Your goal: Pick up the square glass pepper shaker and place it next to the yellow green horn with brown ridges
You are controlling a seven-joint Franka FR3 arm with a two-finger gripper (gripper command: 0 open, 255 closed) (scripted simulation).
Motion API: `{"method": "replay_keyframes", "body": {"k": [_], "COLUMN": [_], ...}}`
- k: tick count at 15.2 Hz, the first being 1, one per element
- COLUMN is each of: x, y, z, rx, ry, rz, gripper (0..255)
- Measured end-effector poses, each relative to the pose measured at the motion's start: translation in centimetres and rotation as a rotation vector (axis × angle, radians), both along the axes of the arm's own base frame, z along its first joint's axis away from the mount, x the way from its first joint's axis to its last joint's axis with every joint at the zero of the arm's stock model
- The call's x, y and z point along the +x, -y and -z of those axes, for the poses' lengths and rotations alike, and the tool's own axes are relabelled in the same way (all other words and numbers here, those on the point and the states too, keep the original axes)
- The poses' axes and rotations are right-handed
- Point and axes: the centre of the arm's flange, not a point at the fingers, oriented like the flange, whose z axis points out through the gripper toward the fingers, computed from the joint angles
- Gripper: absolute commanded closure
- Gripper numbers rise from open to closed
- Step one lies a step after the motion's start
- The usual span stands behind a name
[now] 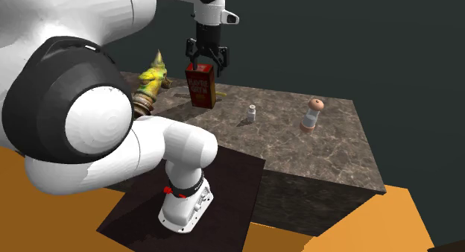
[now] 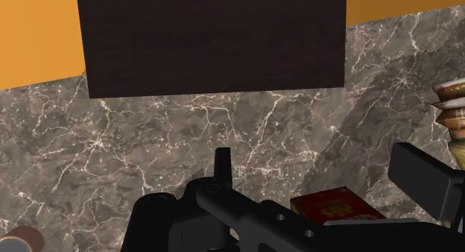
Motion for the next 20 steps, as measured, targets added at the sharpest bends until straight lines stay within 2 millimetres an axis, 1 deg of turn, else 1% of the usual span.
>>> {"method": "replay_keyframes", "body": {"k": [1,2,4,7,9,11,13,14,17,20], "x": [0.0,0.2,1.9,3.8,5.4,7.3,9.1,9.6,12.1,14.4], "y": [0.0,0.1,0.7,1.3,2.3,2.4,3.3,3.8,4.5,5.8], "z": [0.0,0.5,2.0,4.7,6.9,8.8,11.0,11.9,14.6,17.8], "rx": [0.0,-0.002,-0.007,-0.017,-0.024,-0.031,-0.037,-0.041,-0.052,-0.062], "ry": [0.0,-0.001,-0.004,-0.008,-0.012,-0.014,-0.016,-0.018,-0.021,-0.025], "rz": [0.0,0.0,0.003,0.006,0.008,0.01,0.013,0.014,0.017,0.02], "gripper": [0,0,0,0,0,0,0,0,0,0]}}
